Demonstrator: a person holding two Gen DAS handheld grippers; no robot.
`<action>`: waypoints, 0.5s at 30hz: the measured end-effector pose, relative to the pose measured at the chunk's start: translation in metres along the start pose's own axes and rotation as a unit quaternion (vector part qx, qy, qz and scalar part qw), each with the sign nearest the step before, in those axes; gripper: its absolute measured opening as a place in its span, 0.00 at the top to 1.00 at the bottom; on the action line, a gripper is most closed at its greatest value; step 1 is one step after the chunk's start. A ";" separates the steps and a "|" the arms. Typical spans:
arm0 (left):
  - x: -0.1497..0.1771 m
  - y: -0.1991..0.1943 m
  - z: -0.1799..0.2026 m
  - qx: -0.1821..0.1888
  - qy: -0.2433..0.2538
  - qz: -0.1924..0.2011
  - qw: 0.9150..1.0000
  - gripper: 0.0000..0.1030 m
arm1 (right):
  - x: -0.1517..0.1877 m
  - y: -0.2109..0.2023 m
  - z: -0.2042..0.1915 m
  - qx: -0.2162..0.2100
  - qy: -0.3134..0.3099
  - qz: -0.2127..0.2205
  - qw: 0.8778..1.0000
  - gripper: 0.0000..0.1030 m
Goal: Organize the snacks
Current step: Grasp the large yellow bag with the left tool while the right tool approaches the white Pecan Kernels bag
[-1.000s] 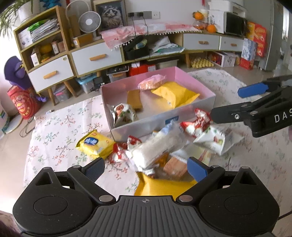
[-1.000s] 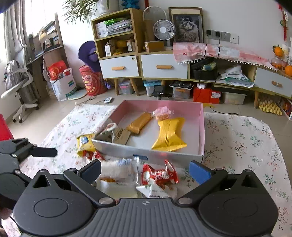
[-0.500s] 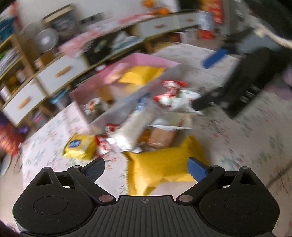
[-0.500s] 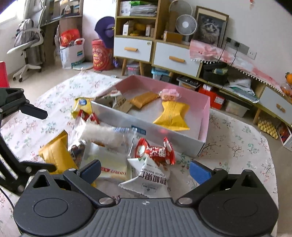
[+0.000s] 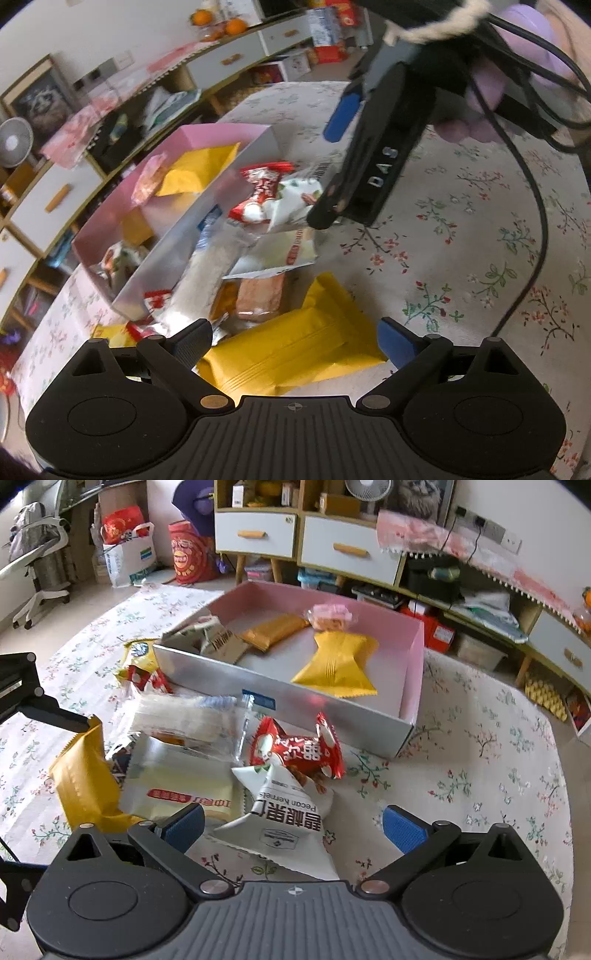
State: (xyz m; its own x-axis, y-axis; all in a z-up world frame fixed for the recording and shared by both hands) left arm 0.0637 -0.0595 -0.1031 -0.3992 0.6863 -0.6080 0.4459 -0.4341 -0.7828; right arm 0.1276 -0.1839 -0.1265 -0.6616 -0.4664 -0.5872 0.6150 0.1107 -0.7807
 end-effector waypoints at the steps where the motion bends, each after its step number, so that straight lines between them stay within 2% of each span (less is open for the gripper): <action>1: 0.000 0.002 0.001 0.003 0.004 -0.001 1.000 0.07 | 0.000 0.002 0.001 -0.004 0.003 -0.004 1.000 0.17; 5: 0.001 0.010 0.005 0.002 0.022 -0.010 1.000 0.07 | 0.001 0.009 0.001 -0.013 0.005 -0.017 1.000 0.18; 8: 0.004 0.015 0.004 -0.017 0.031 -0.015 0.999 0.10 | 0.002 0.014 0.001 -0.014 -0.001 -0.024 1.000 0.19; 12: 0.007 0.014 0.000 -0.025 0.019 -0.012 0.999 0.14 | 0.005 0.019 0.001 -0.014 -0.006 -0.035 0.999 0.24; 15: 0.008 0.012 -0.005 -0.030 0.002 -0.011 0.999 0.21 | 0.007 0.020 0.002 -0.013 -0.010 -0.041 0.999 0.30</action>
State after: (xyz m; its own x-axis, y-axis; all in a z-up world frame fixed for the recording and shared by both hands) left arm 0.0705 -0.0564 -0.1168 -0.4064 0.6981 -0.5895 0.4834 -0.3832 -0.7871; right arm 0.1363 -0.1865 -0.1460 -0.7002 -0.4923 -0.5170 0.5476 0.0943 -0.8314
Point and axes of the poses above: each gripper's, at about its wrist camera, not at the fingertips, and y roughly the way its jaws point, z to its right, x to its underside, the point moved 8 cm from there along y, roughly the way its jaws point, and after that the axes turned 13 degrees about -y, right-handed, at the moved point
